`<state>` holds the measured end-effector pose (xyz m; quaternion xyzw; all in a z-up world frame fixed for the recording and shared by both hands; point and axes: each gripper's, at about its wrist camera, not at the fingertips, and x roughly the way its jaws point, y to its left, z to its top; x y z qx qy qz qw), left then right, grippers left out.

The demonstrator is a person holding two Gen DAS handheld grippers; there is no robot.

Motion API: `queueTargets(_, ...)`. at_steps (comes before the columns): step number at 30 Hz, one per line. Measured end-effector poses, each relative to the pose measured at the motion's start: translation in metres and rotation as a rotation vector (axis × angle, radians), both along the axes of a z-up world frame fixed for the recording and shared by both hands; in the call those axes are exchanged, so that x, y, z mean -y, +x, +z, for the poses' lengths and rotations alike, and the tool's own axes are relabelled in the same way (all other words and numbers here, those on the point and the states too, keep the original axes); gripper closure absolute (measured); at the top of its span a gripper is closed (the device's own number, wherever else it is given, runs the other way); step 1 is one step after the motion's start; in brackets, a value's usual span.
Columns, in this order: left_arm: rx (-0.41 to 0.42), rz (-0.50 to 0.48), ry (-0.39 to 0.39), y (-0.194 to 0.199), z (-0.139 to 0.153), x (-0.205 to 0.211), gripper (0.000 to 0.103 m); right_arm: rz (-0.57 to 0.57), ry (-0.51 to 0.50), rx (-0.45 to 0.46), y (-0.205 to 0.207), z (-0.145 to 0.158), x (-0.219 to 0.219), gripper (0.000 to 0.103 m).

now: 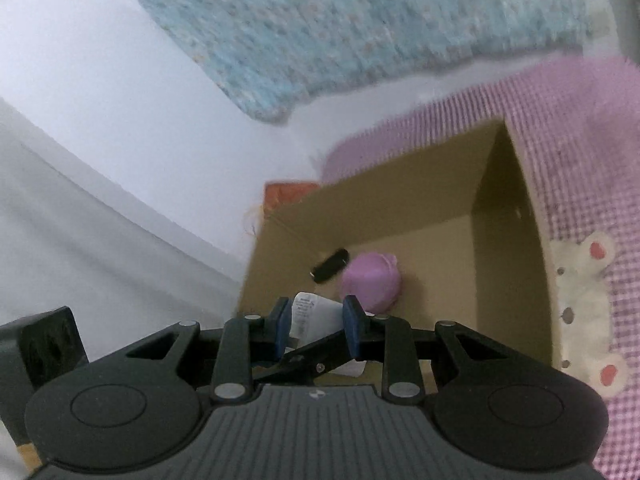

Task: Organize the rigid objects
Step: 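Lift the white charger with the right tool over the box, then lower the charger into the box and open the right tool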

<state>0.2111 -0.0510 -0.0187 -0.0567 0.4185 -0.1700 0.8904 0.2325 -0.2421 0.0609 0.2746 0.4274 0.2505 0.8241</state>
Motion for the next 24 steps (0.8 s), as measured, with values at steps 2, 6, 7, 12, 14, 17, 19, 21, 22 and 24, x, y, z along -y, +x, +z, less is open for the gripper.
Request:
queueTargets(2,-0.050,0.014,0.007,0.013,-0.014,0.001,0.077,0.005,0.018,-0.070,0.017,-0.019,0.001,0.073)
queueTargets(6,-0.125,0.035,0.021,0.027,-0.034,-0.001,0.077,0.022,0.026,-0.170,0.041,-0.049,-0.002,0.073)
queueTargets(7,-0.140,0.039,0.023,0.028,-0.037,-0.001,0.077,0.026,0.024,-0.184,0.043,-0.055,-0.003,0.073)
queueTargets(12,-0.188,0.055,0.036,0.035,-0.053,-0.001,0.077,0.042,-0.005,-0.229,0.048,-0.071,-0.010,0.073)
queueTargets(14,-0.201,0.056,0.038,0.036,-0.057,-0.002,0.077,0.046,-0.007,-0.247,0.050,-0.076,-0.011,0.072)
queueTargets(17,-0.206,0.058,0.036,0.036,-0.059,-0.005,0.074,0.052,-0.012,-0.258,0.051,-0.080,-0.013,0.072)
queueTargets(19,-0.207,0.063,0.036,0.035,-0.059,-0.006,0.072,0.051,-0.013,-0.256,0.051,-0.078,-0.015,0.072)
queueTargets(21,-0.200,0.072,0.041,0.033,-0.055,-0.006,0.067,0.050,-0.005,-0.254,0.051,-0.077,-0.015,0.071)
queueTargets(22,-0.187,0.075,0.037,0.031,-0.052,-0.007,0.062,0.044,0.003,-0.250,0.050,-0.075,-0.014,0.071)
queueTargets(24,-0.152,0.078,0.016,0.025,-0.043,-0.012,0.048,0.032,0.025,-0.220,0.046,-0.068,-0.008,0.071)
